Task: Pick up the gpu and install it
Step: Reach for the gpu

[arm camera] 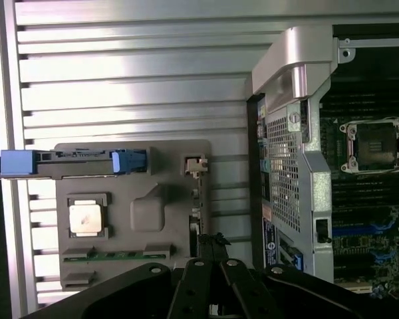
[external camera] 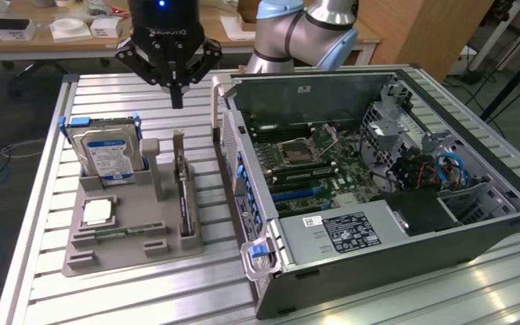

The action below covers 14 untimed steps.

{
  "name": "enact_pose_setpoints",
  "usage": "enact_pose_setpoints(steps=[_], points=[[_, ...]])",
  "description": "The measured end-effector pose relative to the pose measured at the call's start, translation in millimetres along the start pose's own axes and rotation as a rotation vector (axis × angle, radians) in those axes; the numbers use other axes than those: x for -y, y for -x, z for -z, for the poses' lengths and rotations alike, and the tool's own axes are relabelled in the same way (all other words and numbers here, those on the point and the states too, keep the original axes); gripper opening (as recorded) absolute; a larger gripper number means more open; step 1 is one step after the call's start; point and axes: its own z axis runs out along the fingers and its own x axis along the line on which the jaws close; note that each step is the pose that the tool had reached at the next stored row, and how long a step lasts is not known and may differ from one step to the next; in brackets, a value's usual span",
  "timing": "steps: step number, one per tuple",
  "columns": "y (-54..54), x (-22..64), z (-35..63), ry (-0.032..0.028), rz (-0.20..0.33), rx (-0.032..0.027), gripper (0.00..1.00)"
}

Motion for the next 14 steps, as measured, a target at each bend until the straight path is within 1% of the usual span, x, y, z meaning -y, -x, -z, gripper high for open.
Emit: enact_pose_setpoints(steps=[8,10,11,13,14], points=[[-0.6,0.1,0.0,0.0,0.0,0.0,0.11],[-0.6,0.1,0.0,0.0,0.0,0.0,0.23],[-0.6,0.1,0.0,0.0,0.0,0.0,0.23],[-0.6,0.1,0.0,0.0,0.0,0.0,0.35],[-0.6,0.1,0.0,0.0001,0.0,0.0,0.35]])
